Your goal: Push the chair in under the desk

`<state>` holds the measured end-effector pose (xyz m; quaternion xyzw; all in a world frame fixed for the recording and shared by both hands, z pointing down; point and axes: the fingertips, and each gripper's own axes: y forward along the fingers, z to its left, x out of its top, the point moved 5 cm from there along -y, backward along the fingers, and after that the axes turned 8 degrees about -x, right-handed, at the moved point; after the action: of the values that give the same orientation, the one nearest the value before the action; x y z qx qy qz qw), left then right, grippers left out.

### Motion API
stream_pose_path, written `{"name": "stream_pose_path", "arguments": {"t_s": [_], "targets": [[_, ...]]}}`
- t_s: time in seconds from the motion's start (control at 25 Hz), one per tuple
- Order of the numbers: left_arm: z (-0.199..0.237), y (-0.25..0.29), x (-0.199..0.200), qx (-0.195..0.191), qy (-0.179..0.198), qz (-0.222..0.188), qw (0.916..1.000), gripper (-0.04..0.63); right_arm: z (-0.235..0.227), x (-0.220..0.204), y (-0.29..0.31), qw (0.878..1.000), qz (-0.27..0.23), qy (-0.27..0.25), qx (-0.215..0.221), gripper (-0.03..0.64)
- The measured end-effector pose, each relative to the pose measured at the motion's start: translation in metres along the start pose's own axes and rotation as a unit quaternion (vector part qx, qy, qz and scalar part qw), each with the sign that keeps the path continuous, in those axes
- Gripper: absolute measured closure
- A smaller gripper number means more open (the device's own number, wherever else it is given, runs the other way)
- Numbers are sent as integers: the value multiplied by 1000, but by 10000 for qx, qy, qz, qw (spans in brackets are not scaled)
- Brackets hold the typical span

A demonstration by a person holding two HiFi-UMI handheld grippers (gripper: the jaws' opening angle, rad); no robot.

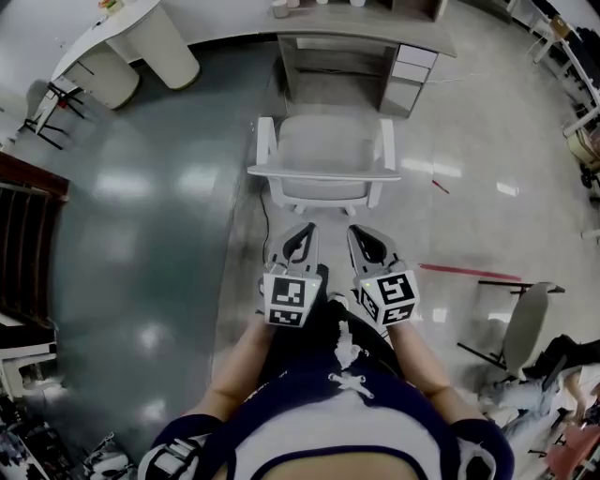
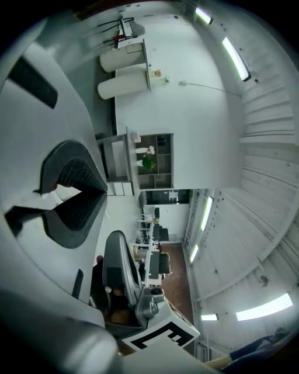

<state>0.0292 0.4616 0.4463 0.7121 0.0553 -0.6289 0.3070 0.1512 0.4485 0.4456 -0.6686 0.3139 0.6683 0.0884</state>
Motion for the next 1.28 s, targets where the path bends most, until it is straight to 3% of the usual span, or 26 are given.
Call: {"name": "stream_pose_path", "arguments": {"t_s": [0.12,0.36,0.48,0.68,0.84,1.0,1.28], "targets": [[13,15,0,-174,71,130,9997,586,-4,0,17,9994,138,-303,3,606],[48,50,-10,-113,675,617,9957,576,-14,-8,60,9921,561,-1124,-42,604],[62,66,-19,-257,863,980,9911,475,-17,-14,81,9803,796,-1806,-111,603],[79,94,-28,-425,1067,1325,9845,429,-26,-24,107,9811,1087,-1598,62,515],[88,110,-39,-542,1679,1643,9705,396,-30,-29,127,9744,1311,-1825,32,485],[96,124,-54,-643,2359,2029,9482,373,-34,-36,143,9624,1580,-2207,61,478],[117,144,-71,-805,2979,2434,9195,350,-41,-46,171,9386,1844,-2918,-12,462]]}}
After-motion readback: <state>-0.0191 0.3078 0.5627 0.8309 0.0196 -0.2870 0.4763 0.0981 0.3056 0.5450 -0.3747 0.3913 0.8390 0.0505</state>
